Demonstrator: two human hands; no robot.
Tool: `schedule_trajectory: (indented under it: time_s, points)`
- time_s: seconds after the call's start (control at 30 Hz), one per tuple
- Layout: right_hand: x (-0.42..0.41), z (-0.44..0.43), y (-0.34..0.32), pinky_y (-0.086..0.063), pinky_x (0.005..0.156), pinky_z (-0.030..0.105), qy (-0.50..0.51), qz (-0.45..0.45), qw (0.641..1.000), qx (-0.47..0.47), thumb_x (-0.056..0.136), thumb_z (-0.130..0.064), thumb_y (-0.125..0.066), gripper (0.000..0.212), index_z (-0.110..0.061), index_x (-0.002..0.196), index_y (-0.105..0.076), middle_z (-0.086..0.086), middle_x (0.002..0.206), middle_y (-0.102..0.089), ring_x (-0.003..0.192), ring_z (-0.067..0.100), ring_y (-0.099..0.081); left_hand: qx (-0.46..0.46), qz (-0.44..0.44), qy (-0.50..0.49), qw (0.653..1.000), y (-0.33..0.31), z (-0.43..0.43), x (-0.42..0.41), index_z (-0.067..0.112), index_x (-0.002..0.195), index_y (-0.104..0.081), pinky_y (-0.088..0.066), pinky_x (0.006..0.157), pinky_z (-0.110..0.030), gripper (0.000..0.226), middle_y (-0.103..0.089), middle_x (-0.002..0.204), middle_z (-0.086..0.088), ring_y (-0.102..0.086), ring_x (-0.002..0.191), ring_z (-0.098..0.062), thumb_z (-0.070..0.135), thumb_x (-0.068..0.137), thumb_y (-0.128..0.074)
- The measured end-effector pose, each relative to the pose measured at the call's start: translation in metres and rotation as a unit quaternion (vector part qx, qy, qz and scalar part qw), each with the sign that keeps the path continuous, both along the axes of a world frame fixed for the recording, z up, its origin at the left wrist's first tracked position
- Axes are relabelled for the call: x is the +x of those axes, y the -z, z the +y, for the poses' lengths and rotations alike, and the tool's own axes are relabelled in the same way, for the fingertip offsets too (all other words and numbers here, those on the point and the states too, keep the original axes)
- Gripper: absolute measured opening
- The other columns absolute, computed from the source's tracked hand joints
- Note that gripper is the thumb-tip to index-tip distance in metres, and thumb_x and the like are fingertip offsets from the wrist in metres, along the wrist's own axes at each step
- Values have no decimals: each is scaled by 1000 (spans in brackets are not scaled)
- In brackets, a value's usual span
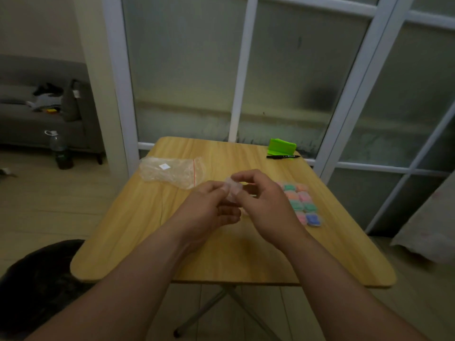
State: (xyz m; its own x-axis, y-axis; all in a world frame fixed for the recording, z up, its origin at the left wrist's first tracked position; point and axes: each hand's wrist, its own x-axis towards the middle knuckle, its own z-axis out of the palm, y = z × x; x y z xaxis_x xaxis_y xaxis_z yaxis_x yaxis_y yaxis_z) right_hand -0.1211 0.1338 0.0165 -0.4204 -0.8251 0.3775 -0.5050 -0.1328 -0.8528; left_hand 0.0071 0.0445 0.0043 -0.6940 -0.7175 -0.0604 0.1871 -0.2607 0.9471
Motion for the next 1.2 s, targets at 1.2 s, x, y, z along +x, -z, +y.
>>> schedule_trajectory:
  time_s: [1.2]
  points:
    - [-9,-10,1,-55,61,26,44,-136,987,79,104,-53,-59,44,-11,96,-71,7,77,-74,67,15,-68,-217,-90,-4,972,-1,14,-5,25,127,-60,-59,62,-29,28,-70,95,-15,-65,69,-17,40,111,-42]
